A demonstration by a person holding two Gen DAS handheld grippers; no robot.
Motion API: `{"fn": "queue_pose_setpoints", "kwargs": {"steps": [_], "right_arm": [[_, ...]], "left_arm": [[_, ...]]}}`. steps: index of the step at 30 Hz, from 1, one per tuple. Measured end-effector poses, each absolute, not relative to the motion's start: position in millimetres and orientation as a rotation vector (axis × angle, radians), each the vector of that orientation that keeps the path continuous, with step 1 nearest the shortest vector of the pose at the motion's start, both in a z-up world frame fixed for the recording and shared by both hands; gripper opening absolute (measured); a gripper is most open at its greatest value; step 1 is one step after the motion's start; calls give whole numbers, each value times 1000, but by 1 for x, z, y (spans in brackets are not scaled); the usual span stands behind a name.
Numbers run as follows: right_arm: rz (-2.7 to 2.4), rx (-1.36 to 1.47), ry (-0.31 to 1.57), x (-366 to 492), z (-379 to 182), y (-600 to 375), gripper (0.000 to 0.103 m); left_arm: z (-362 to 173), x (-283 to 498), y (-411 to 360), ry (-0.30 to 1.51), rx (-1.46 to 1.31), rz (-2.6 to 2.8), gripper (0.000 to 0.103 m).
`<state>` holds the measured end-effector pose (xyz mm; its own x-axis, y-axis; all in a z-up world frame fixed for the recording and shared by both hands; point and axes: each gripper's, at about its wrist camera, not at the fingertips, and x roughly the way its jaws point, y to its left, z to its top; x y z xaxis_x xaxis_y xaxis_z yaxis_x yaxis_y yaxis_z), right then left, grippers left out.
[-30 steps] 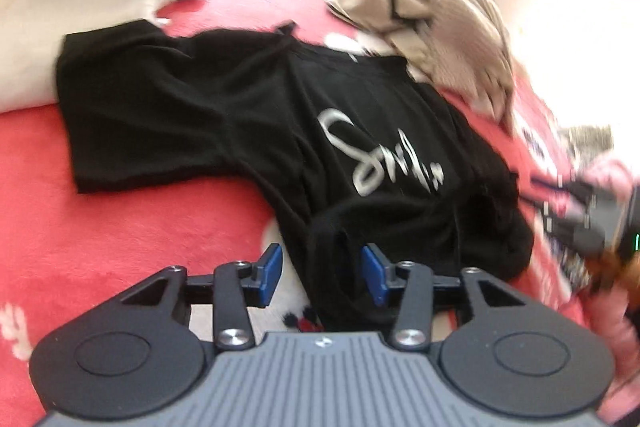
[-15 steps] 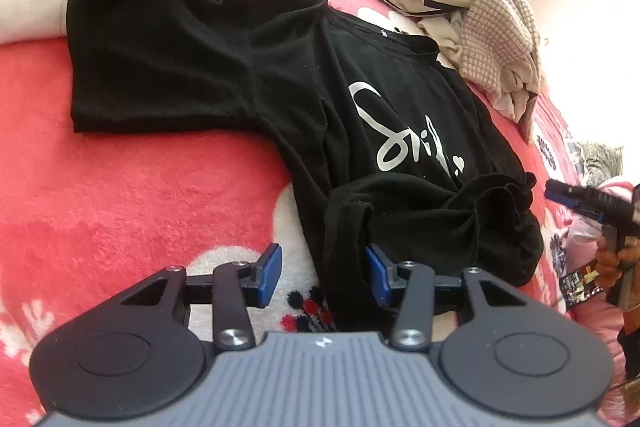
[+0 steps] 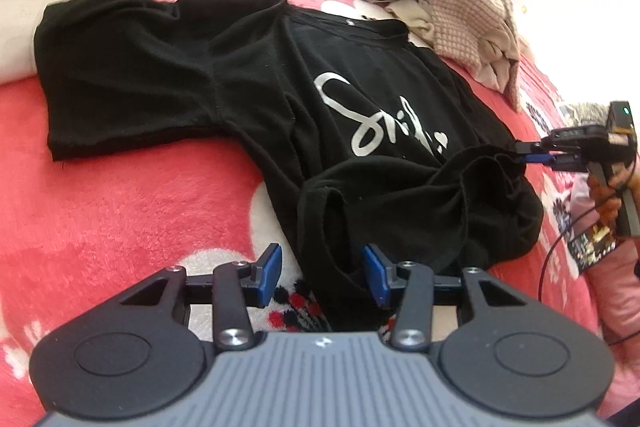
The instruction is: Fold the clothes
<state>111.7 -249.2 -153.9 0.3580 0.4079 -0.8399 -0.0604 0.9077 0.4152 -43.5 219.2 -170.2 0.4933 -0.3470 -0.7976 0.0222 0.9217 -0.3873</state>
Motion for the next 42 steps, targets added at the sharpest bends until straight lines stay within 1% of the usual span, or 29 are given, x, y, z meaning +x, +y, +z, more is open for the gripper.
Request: {"fn": "queue_pose_setpoints", "kwargs": {"steps": [2,5,8,9,10,12,15,20,27,31,35,42], "right_arm": [[308,302,1161,109,-153,-247,18],[303,234,1130,107,-150,-243,17],[302,169,1104,104,-146,-237,17],[299,149,1094,103,-145,-235,17],[297,138,1089,103,-145,-235,17],[298,134,1091,104,-145,-235,17],[299,128,1093,104,-145,-236,17],[303,111,1097,107,-146,-235,19],[315,-11,1073,113,-154,-221,19],[321,-45,1085,118,-163,-217,19],[336,-32,1100,120,-165,-217,19],[368,-29,1122,119,-169,-216,23]], "left_arm": [[-168,-44,218,1021,-325,-217,46],[-167,-36,221,1011,-321,-192,46],[-171,-25,222,1014,-299,-171,42],[-172,-22,221,1017,-293,-166,38],[-173,-19,220,1022,-288,-160,27],[-175,-16,219,1026,-284,-158,13],[-174,-16,215,1009,-271,-183,11],[-173,-17,208,1015,-243,-214,11],[-177,-17,205,1025,-214,-205,11],[-177,-18,201,1015,-190,-207,9],[-176,-18,199,1005,-182,-209,7],[-172,-22,197,977,-173,-203,5]]}}
